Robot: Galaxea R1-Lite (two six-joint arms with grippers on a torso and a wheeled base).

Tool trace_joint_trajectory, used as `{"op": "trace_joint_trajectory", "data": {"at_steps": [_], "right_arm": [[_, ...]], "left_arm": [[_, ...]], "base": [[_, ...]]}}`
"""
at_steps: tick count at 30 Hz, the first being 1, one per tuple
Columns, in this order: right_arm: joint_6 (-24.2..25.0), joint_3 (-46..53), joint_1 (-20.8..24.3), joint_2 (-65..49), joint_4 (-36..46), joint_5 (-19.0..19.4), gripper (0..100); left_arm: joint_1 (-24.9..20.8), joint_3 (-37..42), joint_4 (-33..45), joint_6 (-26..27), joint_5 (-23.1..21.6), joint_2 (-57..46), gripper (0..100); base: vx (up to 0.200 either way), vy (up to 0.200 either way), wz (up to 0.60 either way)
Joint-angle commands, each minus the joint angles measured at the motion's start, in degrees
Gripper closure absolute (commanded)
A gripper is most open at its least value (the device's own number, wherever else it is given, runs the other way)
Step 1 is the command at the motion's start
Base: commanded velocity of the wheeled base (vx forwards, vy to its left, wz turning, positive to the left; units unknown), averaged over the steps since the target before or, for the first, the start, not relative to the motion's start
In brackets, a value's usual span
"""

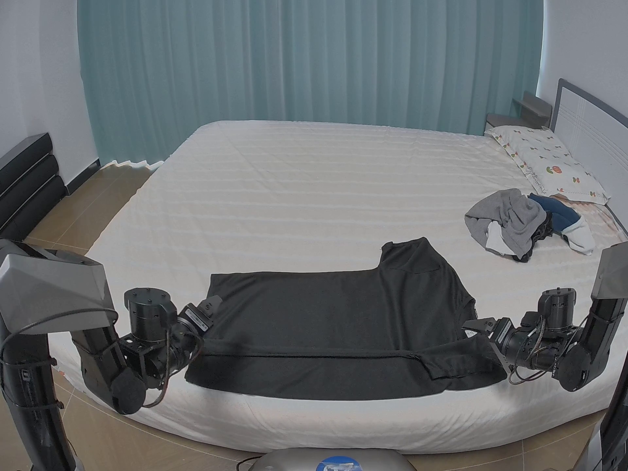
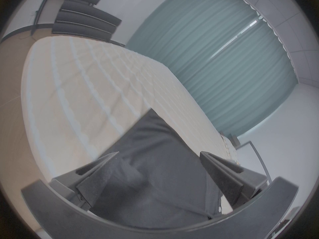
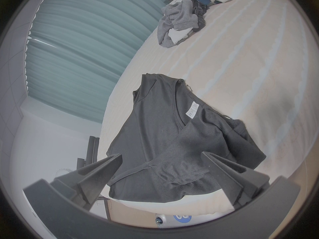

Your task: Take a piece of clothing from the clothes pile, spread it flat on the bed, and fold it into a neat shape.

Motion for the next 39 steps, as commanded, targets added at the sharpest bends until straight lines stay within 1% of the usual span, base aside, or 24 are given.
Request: {"op": "trace_joint_trajectory", "data": {"at_steps": [1, 6, 7, 8, 10, 13, 21, 22, 24, 27, 28, 32, 39], "right_arm": [[-0.05, 0.34, 1.24, 0.26, -0.07, -0.03, 0], [-0.05, 0.43, 1.33, 0.26, -0.07, -0.03, 0], [-0.05, 0.43, 1.33, 0.44, -0.07, -0.03, 0], [-0.05, 0.43, 1.33, 0.44, -0.07, -0.03, 0], [-0.05, 0.43, 1.60, 0.44, -0.07, -0.03, 0], [-0.05, 0.52, 1.77, 0.44, 0.02, -0.03, 0], [-0.31, 0.43, 1.77, 1.76, -0.24, -0.12, 0], [-0.31, 0.52, 1.77, 1.85, -0.51, -0.12, 0], [-0.31, 0.69, 1.77, 1.85, -1.30, -0.12, 0], [-0.31, 0.87, 1.77, 1.93, -1.65, -0.12, 0], [-0.31, 0.96, 1.77, 2.02, -1.82, -0.12, 0], [-0.31, 0.87, 1.77, 2.02, -1.82, -0.12, 0], [-0.31, 0.87, 1.68, 2.02, -1.82, -0.21, 0]], "left_arm": [[-4.54, 0.04, 0.53, -0.20, -0.07, 1.42, 0], [-5.68, -0.05, 0.62, -1.43, -0.07, 2.83, 0], [-5.85, 0.39, 0.62, -3.45, -0.25, 3.01, 0], [-5.85, 0.56, 0.62, -3.63, -0.34, 3.09, 0], [-6.03, 0.83, 0.62, -3.71, -0.34, 3.18, 0], [-6.47, 1.27, 0.45, -3.63, -0.34, 3.27, 0], [-9.98, 2.59, 0.71, -3.54, -0.95, 3.97, 0], [-10.51, 2.85, 0.71, -3.54, -1.13, 4.06, 0], [-11.04, 2.67, 1.41, -3.27, -3.15, 5.29, 0], [-10.95, 1.88, 3.17, -3.19, -3.94, 5.82, 0], [-11.04, 1.18, 5.19, -3.19, -3.94, 5.47, 0], [-10.95, -1.02, 8.97, -3.10, -3.85, 5.38, 0], [-9.28, -6.20, 11.26, -1.69, -3.68, 5.91, 0]], "base": [[0.000, 0.000, 0.00], [0.000, 0.000, 0.00], [0.000, 0.000, 0.00], [0.000, 0.000, 0.00], [0.000, 0.000, 0.00], [0.200, 0.000, 0.00], [0.000, 0.000, 0.00], [0.000, 0.000, 0.00], [0.000, 0.000, 0.00], [0.000, 0.000, 0.00], [0.000, 0.000, 0.00], [0.000, 0.000, 0.00], [0.000, 0.000, 0.00]]}}
